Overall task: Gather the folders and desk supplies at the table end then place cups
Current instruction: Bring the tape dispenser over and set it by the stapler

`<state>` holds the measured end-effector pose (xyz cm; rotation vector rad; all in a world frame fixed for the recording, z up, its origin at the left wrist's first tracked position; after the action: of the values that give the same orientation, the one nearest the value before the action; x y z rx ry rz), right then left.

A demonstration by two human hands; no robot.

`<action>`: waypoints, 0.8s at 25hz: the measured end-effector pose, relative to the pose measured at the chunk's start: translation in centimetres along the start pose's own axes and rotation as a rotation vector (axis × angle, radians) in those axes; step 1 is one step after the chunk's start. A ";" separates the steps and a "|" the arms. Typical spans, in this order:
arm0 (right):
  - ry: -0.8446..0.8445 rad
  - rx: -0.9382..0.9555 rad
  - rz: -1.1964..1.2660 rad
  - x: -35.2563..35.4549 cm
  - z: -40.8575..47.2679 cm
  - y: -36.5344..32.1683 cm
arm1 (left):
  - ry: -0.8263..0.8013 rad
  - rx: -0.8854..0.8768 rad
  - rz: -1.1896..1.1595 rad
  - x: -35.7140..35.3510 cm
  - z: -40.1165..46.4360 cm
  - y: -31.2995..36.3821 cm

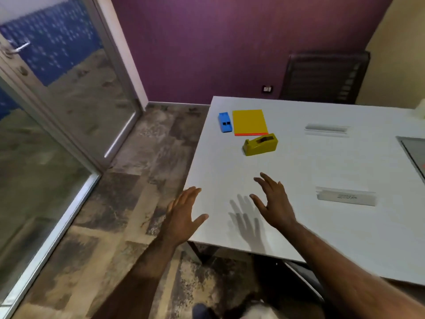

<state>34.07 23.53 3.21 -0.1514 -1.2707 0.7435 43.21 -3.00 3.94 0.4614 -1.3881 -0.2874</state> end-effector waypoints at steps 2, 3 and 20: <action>0.030 -0.060 -0.036 0.1 0.1 -0.2 | -0.029 -0.050 0.021 0.0 1.7 -1.0; 0.039 -0.084 -0.048 0.2 0.0 -0.2 | -0.038 -0.067 0.036 -0.1 2.3 -1.4; 0.027 -0.251 -0.088 -2.6 11.6 9.8 | -0.192 -0.071 -0.053 -7.3 19.0 -2.2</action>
<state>19.24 26.12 -0.02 -0.3062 -1.3333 0.5036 23.46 -4.34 -1.32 0.4209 -1.5487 -0.4318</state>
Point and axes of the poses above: each hand's wrist, its own z-axis towards the middle knuckle, its own x-axis out of the back of the hand, y = z × x, the point moved 5 cm from there along z, towards the middle knuckle, and after that the axes turned 7 degrees about y, right-handed, at the moved point
